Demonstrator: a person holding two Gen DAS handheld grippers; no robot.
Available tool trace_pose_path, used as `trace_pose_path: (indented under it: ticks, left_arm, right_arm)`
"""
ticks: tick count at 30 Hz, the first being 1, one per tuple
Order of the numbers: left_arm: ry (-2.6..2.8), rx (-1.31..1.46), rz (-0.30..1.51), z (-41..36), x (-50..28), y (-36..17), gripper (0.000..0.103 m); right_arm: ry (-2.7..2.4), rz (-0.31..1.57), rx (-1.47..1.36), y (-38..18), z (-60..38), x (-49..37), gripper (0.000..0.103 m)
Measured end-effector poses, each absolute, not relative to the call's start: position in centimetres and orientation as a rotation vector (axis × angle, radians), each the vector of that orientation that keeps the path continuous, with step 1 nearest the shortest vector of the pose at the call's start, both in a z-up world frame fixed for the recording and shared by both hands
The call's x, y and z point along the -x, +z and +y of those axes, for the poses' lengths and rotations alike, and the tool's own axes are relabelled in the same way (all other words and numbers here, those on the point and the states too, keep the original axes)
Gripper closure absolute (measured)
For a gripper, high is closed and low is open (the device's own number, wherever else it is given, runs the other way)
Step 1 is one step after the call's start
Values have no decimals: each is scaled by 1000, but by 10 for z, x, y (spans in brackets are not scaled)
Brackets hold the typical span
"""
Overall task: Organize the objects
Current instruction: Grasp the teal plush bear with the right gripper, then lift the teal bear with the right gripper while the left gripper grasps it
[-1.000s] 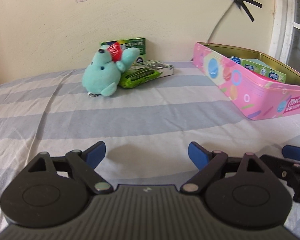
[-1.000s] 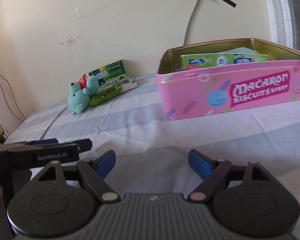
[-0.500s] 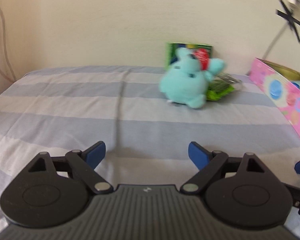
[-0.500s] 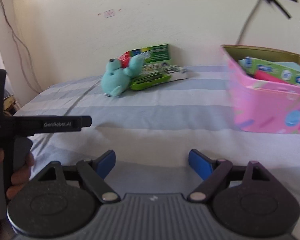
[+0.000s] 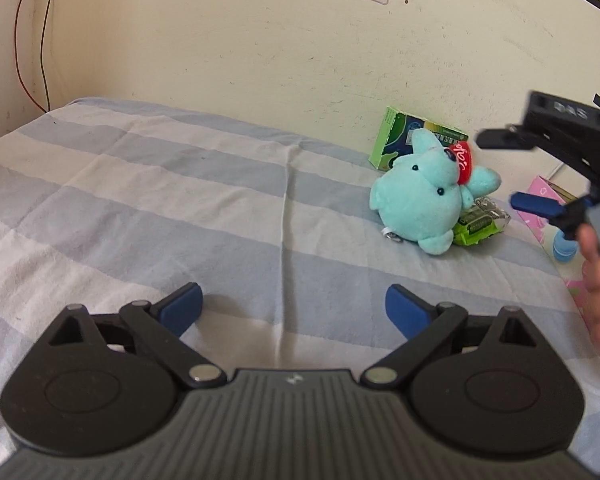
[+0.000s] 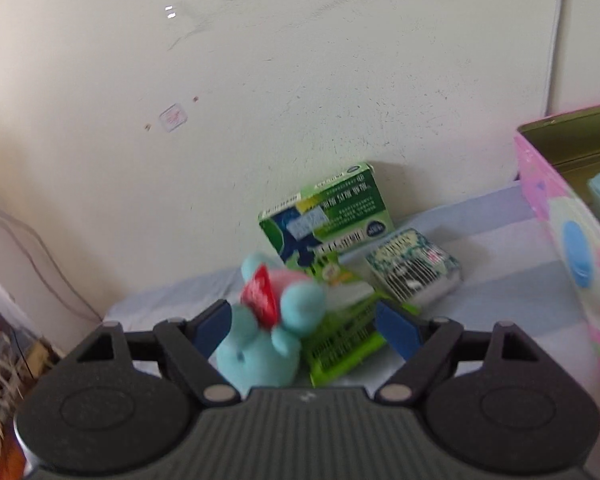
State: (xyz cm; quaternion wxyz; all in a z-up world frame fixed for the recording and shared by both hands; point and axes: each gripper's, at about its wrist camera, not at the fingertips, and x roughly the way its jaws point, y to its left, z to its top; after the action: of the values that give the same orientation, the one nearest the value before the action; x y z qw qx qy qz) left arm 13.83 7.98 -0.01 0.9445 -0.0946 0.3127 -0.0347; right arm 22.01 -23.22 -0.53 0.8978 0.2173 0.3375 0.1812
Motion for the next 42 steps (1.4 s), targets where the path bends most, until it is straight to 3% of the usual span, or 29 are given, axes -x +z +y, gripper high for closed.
trace_pose_path:
  ticks: [3,5,7,10,16,27,33,42]
  left_arm:
    - [-74,194,641,79,-140,0,2]
    - [-76,199,641,82,-142,-3,2]
    - [-77,205,642,83,-143,-3,2]
    - [-77,209,642,84,-143,-3,2]
    - [-78,223,641,86,-144,-3,2]
    - [-147,339,627,96,-139,-4,2]
    - [-300,330,613,80,-132,-3,2]
    - [-511,320,603,53,-118,7,2]
  right_arm:
    - [397,748,-481,-15,-222,-240,19]
    - [407,775,-442,-19,-210,-246,24]
    - [440,766,-429,-21,-202,-242,46]
    - [416,738,-420,-15,-201,-231,62]
    - [440,801,-600,-17,-233,-199,67]
    - [444,881,-868,-51,-330,-85,67]
    - [348,833,-971,-65,-379,-39,67]
    - [277,579,-479,-14,-373,3,36]
